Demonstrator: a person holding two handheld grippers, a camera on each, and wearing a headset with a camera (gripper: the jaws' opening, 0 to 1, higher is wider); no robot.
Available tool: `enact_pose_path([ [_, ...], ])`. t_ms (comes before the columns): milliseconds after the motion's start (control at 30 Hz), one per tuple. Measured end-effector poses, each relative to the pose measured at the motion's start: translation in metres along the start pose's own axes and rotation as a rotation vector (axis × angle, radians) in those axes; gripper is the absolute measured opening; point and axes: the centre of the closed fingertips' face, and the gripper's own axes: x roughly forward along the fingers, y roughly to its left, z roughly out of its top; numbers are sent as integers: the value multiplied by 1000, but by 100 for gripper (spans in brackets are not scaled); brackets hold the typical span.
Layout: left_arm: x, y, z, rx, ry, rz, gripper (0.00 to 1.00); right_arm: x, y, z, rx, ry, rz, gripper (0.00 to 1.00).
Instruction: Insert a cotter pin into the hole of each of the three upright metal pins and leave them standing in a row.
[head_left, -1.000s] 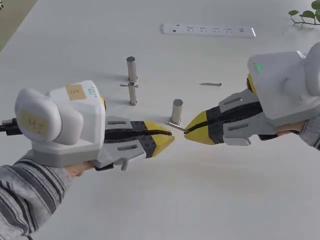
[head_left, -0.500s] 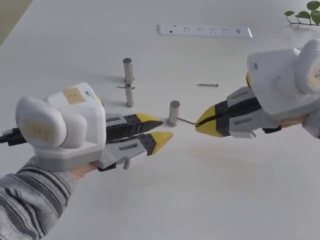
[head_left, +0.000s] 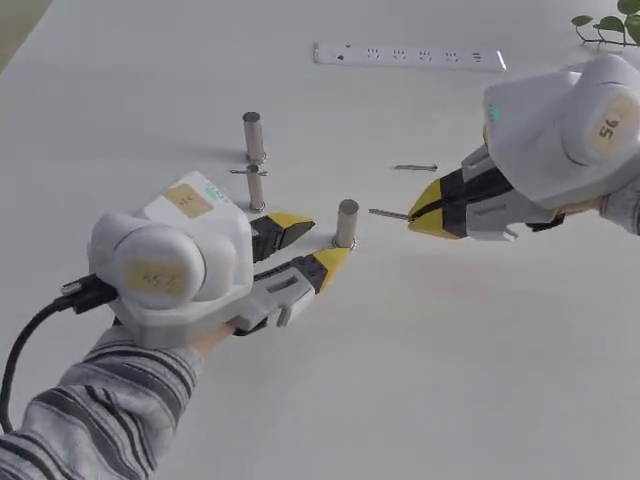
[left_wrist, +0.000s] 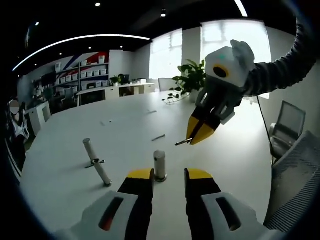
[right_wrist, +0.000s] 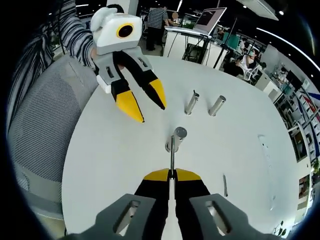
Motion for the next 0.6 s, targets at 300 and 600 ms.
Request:
enact_pose_path([
  [300,19,5,-18,-59,54,93,24,11,-12,-9,-60,45,-7,0],
  [600,39,15,-21,-82,60,167,21,17,-13,-9,-117,64,6,0],
])
